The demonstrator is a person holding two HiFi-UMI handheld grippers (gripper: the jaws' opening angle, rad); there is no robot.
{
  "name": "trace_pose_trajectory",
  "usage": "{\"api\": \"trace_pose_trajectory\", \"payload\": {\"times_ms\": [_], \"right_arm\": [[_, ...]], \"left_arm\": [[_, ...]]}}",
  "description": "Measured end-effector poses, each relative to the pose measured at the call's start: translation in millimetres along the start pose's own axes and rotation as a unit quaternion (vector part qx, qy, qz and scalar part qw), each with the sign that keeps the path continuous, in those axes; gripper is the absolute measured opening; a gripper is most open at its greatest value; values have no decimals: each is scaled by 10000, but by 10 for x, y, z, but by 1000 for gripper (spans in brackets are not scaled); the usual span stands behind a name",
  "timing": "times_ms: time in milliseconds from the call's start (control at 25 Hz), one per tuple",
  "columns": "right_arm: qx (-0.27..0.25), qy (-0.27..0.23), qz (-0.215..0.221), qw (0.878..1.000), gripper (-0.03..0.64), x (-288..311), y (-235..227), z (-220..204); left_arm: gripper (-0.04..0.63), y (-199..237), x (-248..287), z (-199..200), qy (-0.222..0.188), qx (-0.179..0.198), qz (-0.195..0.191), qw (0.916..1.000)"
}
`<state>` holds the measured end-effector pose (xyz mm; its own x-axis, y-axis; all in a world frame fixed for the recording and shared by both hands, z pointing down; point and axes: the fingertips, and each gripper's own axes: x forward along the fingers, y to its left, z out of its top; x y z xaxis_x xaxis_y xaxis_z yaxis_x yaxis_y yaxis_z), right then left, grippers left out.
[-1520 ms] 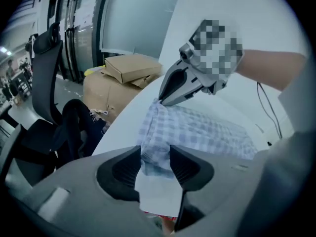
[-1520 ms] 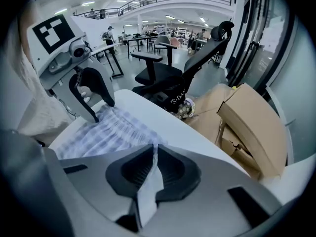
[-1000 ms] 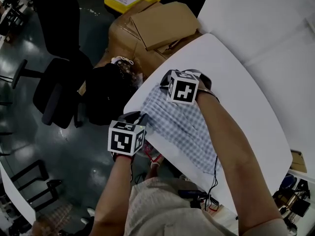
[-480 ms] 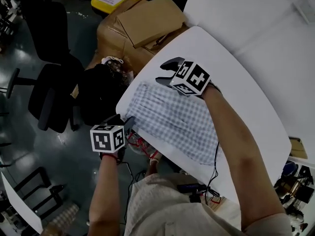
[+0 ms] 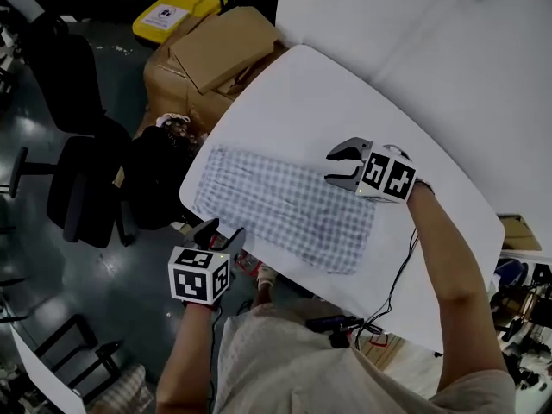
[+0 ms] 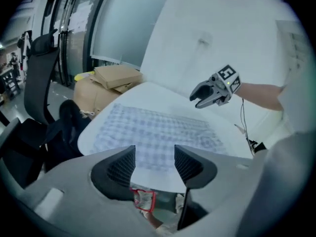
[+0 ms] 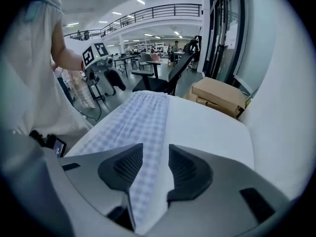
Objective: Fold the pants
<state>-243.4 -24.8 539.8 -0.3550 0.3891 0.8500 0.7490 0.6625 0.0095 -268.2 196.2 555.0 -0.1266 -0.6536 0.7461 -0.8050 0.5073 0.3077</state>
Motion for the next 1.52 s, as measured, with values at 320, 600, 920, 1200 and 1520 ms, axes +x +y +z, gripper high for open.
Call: {"api": "trace_pose_trajectory", "payload": {"times_ms": [320,600,920,1200,1520], "right_arm": [[-658,499,217,9963,147,-355,482,-470],[-2680,1655,417,9482,202,-607,852,-1296],[-4127,1814,219,8924,198,-455,856,-1792],[-4685,1875,186,8631,149,-210,760,-1939],[-4713,1890,248,8611,32,-136,674,-1974]], "left_arm": [[249,-1358,306,19,99,515,-658,9965],[250,-2508,543,-173,315,1511,-667,9858],[230,-3157,997,-579,982,2164,-125,9713],[178,-3015,1222,-788,1401,2344,452,9609],[167,-2903,1369,-1020,1742,2764,685,9427]]}}
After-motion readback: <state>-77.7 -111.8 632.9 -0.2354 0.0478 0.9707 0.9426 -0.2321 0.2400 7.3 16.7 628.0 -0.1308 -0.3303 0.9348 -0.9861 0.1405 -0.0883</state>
